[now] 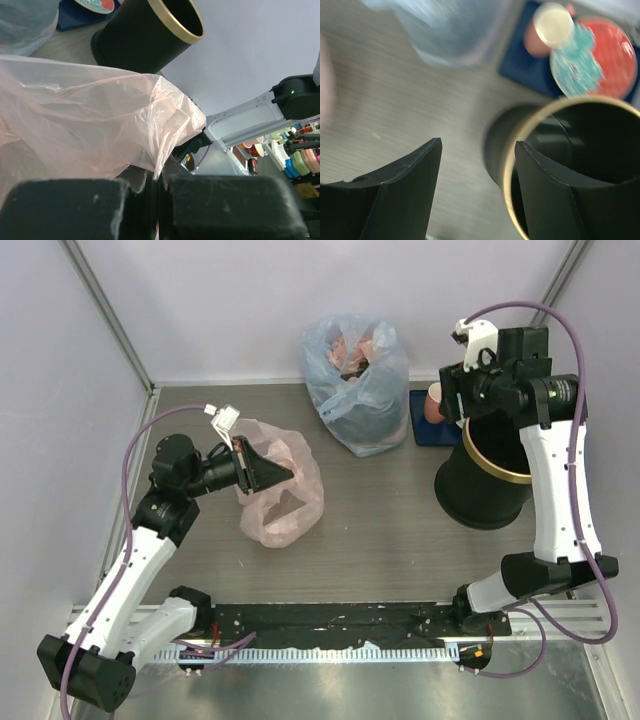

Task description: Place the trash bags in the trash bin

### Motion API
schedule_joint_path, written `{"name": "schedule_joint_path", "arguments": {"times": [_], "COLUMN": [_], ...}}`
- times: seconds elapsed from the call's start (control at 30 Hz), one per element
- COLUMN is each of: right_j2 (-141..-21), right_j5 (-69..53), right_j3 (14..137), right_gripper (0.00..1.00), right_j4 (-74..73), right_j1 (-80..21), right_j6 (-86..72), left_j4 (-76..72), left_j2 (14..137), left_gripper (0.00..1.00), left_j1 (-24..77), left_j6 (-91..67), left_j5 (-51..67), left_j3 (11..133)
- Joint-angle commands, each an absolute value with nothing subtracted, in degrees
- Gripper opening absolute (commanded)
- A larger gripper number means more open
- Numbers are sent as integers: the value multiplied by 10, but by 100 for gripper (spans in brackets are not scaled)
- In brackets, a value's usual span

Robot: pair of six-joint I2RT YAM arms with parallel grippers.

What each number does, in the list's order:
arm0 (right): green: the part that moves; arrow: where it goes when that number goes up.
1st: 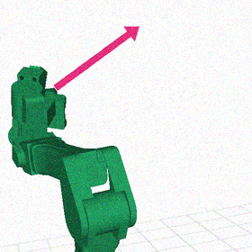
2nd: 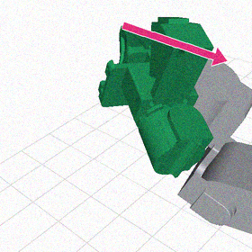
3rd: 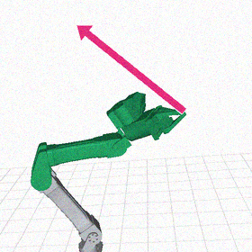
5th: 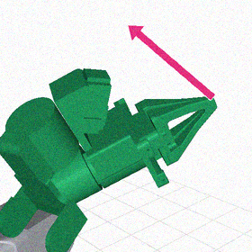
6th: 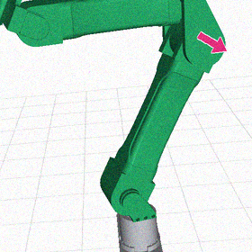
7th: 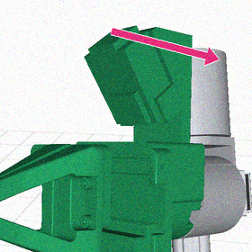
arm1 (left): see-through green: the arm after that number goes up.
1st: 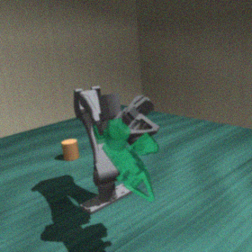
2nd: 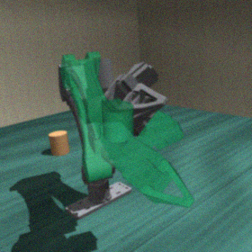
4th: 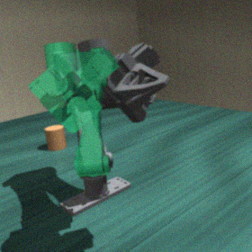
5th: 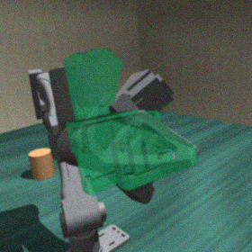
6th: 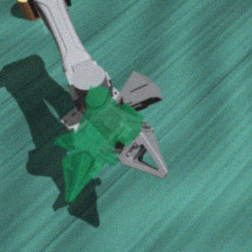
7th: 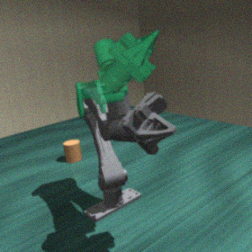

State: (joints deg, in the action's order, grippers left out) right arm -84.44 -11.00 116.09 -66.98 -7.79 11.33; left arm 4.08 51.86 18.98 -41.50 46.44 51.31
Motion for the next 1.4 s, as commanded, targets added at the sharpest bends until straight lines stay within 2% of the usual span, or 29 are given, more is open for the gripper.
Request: {"name": "schedule_joint_path", "arguments": {"times": [0.0, 0.27, 0.33, 0.5, 0.53, 0.6, 0.63, 0.73, 0.87, 1.17, 1.37], "right_j2": [-866, -879, -887, -886, -884, -876, -872, -849, -824, -790, -844], "right_j5": [17, 16, -18, -73, -89, -108, -131, -162, -209, -285, -284], "right_j3": [1105, 1031, 1022, 990, 977, 970, 970, 969, 962, 922, 959], "right_gripper": [68, 68, 57, 47, 37, 26, 15, 1, 1, 1, 1], "right_j4": [-863, -862, -863, -863, -863, -862, -862, -862, -862, -832, -797], "right_j1": [-32, -11, -8, -7, -7, -7, -7, -17, -45, -264, -382], "right_j6": [296, 321, 321, 316, 310, 306, 300, 292, 254, 176, 178], "left_j4": [84, 126, 132, 149, 154, 158, 160, 166, 177, 227, 226], "left_j2": [510, 495, 490, 490, 492, 493, 495, 499, 509, 519, 520], "left_gripper": [0, 0, 0, 0, 0, 0, 0, 0, 0, 0, 0], "left_j1": [185, 185, 185, 180, 178, 176, 173, 169, 163, 135, 98], "left_j6": [-365, -329, -323, -302, -301, -298, -295, -289, -275, -243, -246], "left_j5": [458, 442, 440, 435, 434, 433, 432, 432, 420, 367, 362], "left_j3": [548, 559, 560, 570, 575, 581, 583, 591, 604, 626, 621]}}
